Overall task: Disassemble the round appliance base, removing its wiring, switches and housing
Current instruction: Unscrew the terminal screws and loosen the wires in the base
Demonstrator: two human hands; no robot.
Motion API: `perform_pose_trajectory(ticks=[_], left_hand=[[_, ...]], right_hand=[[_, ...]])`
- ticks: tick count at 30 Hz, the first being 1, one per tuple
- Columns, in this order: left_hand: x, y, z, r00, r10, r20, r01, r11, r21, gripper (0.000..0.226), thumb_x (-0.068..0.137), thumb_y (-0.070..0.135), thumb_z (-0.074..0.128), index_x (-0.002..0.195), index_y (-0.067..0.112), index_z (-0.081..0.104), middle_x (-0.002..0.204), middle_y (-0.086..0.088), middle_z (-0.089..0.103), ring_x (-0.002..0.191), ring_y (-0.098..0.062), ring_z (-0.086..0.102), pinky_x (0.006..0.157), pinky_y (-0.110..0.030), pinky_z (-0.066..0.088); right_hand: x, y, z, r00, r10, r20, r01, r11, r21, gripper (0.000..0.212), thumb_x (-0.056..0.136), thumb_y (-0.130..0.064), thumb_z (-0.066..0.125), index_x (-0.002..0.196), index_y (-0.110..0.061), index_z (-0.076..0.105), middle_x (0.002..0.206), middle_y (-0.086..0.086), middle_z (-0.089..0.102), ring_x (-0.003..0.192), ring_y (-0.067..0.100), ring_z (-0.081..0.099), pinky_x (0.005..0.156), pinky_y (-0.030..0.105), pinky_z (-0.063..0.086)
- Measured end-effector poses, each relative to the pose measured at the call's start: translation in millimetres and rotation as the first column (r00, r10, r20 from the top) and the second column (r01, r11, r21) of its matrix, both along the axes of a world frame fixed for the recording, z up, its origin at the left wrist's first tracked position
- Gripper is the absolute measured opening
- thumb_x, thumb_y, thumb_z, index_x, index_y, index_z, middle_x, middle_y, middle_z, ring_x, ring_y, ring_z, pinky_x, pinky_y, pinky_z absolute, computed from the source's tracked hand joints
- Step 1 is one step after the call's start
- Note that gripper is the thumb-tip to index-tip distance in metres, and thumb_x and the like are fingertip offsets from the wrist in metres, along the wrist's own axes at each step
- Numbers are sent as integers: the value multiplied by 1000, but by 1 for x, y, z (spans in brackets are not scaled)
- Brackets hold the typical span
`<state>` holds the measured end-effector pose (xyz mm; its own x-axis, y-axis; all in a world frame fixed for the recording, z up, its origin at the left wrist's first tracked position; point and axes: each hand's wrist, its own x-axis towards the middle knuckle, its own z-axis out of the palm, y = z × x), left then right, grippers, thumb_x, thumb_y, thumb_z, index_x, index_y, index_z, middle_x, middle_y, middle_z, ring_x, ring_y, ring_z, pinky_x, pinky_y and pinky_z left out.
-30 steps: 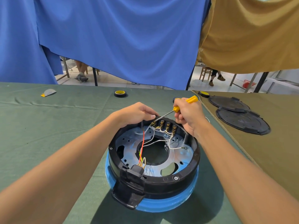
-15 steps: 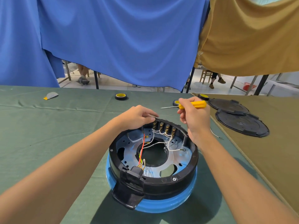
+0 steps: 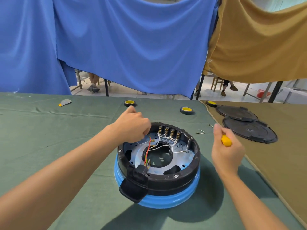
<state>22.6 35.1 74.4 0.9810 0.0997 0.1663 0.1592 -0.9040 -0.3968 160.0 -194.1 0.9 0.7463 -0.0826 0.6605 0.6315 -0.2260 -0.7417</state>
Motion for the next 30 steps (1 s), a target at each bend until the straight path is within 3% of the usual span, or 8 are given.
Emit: perform_pose_trajectory(ticks=[3, 5, 12, 17, 22, 25, 28, 30], left_hand=[[-2, -6, -2, 973, 113, -201, -128, 990, -59, 19, 92, 41, 57, 101, 27, 65, 102, 2, 61, 122, -22, 34, 104, -49, 12], [-1, -11, -2, 955, 162, -250, -177, 984, -38, 24, 91, 47, 59, 100, 26, 65, 107, -1, 60, 129, -23, 27, 107, -56, 2], [-4, -17, -14, 985, 152, -80, -147, 987, 70, 10, 91, 15, 54, 91, 20, 62, 98, 2, 63, 126, -24, 34, 109, -57, 0], [-7, -17, -15, 993, 98, -63, -89, 988, 123, 15, 85, 17, 54, 72, 18, 46, 93, 3, 61, 125, -21, 36, 107, -56, -1], [-8, -17, -7, 998, 34, 50, -43, 980, 193, 22, 85, 23, 49, 65, 16, 43, 85, 3, 59, 115, -19, 44, 106, -52, 2], [-8, -19, 2, 989, -12, 145, -33, 952, 304, 16, 85, 17, 45, 80, 17, 60, 90, 3, 62, 112, -21, 47, 111, -50, 7], [-4, -22, 15, 979, -29, 202, -34, 952, 303, 17, 84, 16, 46, 83, 17, 63, 92, 5, 62, 111, -20, 48, 110, -47, 4], [-1, -26, 22, 970, -22, 241, -42, 965, 260, 14, 83, 18, 48, 81, 16, 62, 88, 5, 60, 108, -19, 50, 107, -45, 4]], right_hand=[[1, -1, -5, 991, 67, -115, -69, 997, -19, 28, 92, -32, 64, 114, -15, 69, 98, 4, 70, 89, 17, 61, 80, 34, 49], [0, -2, -4, 961, 153, -231, -143, 988, 60, 34, 91, -32, 64, 124, -22, 65, 91, 8, 68, 78, 18, 58, 74, 33, 49], [0, -2, -14, 945, 147, -291, -156, 988, -7, 20, 91, -18, 63, 108, -22, 73, 67, -9, 61, 59, 6, 55, 60, 21, 43], [2, 0, -16, 943, 140, -302, -156, 987, -31, 20, 91, -16, 63, 107, -21, 74, 69, -14, 59, 64, 8, 54, 66, 27, 45], [-1, -1, -14, 937, 177, -302, -178, 984, 27, 33, 92, -16, 63, 123, -27, 65, 63, -7, 58, 58, 1, 55, 57, 16, 41], [-4, -2, -10, 940, 163, -298, -160, 986, 36, 55, 92, -18, 64, 143, -28, 45, 65, -3, 61, 61, -7, 56, 54, 6, 39], [-4, -2, -8, 935, 141, -325, -127, 990, 63, 65, 92, -19, 65, 148, -22, 33, 74, -6, 63, 68, -3, 62, 61, 13, 42], [-2, -2, -8, 925, 157, -346, -133, 987, 91, 60, 93, -18, 61, 147, -19, 34, 78, -5, 65, 74, 8, 66, 74, 32, 51]])
